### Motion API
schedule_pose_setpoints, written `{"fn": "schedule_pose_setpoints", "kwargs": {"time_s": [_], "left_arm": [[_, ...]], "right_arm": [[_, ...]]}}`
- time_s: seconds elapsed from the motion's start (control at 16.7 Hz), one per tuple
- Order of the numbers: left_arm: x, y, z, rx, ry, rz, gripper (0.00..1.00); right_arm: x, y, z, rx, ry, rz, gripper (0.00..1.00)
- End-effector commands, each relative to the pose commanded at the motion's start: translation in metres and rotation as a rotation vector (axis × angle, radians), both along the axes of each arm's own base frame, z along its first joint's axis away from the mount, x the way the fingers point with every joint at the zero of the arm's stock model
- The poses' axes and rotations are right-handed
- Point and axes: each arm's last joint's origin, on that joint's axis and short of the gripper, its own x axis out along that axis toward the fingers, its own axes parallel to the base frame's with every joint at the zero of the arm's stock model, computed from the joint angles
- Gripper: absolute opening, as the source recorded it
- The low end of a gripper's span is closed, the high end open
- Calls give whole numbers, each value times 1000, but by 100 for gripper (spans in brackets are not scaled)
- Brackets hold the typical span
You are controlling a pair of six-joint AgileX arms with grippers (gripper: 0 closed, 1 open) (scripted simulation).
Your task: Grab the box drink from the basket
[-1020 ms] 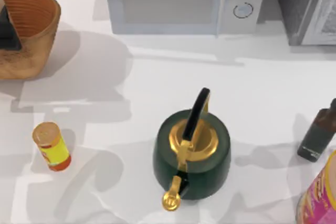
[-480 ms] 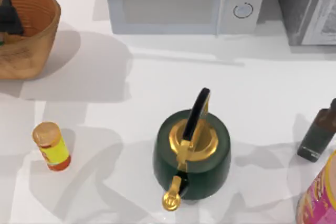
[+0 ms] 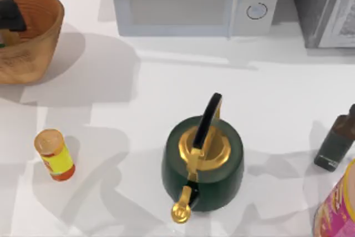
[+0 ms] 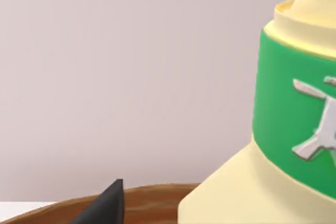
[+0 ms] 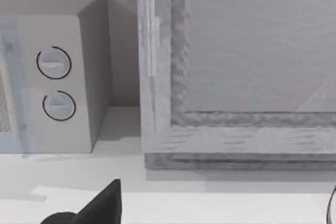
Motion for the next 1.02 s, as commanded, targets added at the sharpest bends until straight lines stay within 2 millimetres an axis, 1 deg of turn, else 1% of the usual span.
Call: {"fn": "schedule_pose_setpoints", "kwargs": {"time_s": [0.72, 0.78, 1.02], "left_arm": [[0, 0, 0, 0, 0, 0, 2], [0, 0, 0, 0, 0, 0, 0], [0, 0, 0, 0, 0, 0, 0]], "right_arm": [[0, 0, 0, 0, 0, 0, 100], [0, 0, 0, 0, 0, 0, 100], [0, 0, 0, 0, 0, 0, 100]]}}
